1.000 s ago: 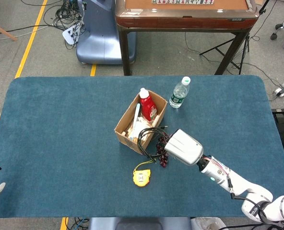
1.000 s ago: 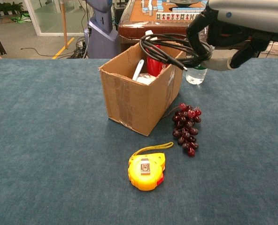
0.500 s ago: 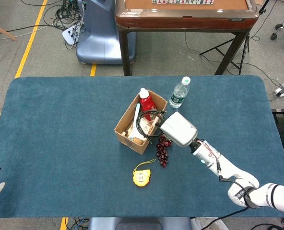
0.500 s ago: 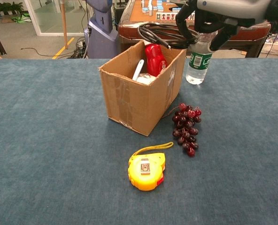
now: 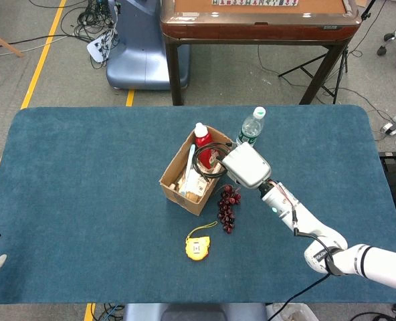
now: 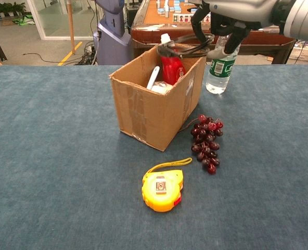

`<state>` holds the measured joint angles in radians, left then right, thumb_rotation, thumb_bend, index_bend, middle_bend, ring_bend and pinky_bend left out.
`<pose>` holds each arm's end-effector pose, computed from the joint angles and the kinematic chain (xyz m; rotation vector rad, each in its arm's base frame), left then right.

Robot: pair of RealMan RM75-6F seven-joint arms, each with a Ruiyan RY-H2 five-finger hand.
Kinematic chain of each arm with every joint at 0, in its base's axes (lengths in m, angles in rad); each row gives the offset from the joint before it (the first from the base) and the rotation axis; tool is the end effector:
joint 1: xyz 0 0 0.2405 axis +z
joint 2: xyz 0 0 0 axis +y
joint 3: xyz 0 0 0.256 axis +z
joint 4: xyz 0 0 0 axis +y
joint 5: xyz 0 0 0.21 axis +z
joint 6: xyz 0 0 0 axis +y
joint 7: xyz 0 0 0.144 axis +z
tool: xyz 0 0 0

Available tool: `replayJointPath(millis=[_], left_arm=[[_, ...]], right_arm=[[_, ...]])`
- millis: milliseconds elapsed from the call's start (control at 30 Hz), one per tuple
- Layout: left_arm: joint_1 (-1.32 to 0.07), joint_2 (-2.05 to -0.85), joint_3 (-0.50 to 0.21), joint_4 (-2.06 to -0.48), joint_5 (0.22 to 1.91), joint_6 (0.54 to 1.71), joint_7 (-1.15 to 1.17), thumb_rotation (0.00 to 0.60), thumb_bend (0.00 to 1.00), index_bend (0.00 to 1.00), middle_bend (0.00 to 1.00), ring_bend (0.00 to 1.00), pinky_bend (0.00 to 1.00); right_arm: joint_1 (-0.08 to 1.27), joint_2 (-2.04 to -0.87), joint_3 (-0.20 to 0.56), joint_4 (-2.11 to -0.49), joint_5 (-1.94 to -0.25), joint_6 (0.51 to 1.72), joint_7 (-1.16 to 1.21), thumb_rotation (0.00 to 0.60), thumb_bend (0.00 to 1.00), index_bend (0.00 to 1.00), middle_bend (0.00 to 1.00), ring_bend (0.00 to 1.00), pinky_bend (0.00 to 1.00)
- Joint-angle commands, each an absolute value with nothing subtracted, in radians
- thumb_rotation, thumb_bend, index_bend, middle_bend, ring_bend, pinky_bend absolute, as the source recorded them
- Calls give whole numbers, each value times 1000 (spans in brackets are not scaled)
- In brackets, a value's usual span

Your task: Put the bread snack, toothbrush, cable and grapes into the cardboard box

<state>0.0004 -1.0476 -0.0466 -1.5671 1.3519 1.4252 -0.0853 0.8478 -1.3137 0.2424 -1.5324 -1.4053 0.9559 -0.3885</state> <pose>-0.3613 0.1495 0.1902 -1.2236 -1.0221 -0.7191 -0.0894 -0.3775 0.0661 1.9930 -0.3313 1.0041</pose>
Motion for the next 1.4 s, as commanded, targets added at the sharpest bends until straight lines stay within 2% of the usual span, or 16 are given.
replayJointPath(millis=[33,233,433,667,767,933,1033,1200,1400], left_arm=[[1,-1047,-47,-1568,1351,1425,-85,600,212,388,414,320,494],[0,-1047,-46,-1568,1351,1424,-84,600,212,388,415,320,494],[0,-1047,-46,-1568,1351,1423,-83,600,211,388,414,320,494],[-1,-1049,-45,-1567,1351,1420,-75,600,212,388,415,320,494],[-2,-1051,-44,-1565,1352,1420,-73,600,212,388,414,320,494],[-3,-1052,-43,-1562,1352,1418,-70,600,212,388,414,320,494],[-3,-1053,-43,-1562,1351,1417,-69,600,212,388,414,320,494],[-3,-1054,-43,-1559,1350,1415,-70,600,212,388,414,320,494],[-3,-1054,-43,-1558,1348,1413,-72,600,212,388,415,320,494]], right_arm=[[855,-1328,247,-1514,-1395,958,-380,600,16,472,1000,1000,999],[852,-1356,250,-1481,-1411,1009,-358,600,0,370,1000,1000,999],[822,-1331,222,-1504,-1480,1080,-301,600,0,361,1000,993,999],[758,-1245,143,-1595,-1603,1159,-276,600,0,361,973,892,957],[734,-1216,109,-1626,-1647,1179,-281,600,0,361,887,821,899],[705,-1188,59,-1654,-1699,1186,-289,600,0,369,616,589,740],[696,-1186,36,-1654,-1711,1170,-286,600,0,369,509,493,652],[699,-1214,19,-1611,-1696,1115,-274,600,0,369,403,365,537],[727,-1260,23,-1554,-1672,1044,-238,600,0,369,372,328,489]])
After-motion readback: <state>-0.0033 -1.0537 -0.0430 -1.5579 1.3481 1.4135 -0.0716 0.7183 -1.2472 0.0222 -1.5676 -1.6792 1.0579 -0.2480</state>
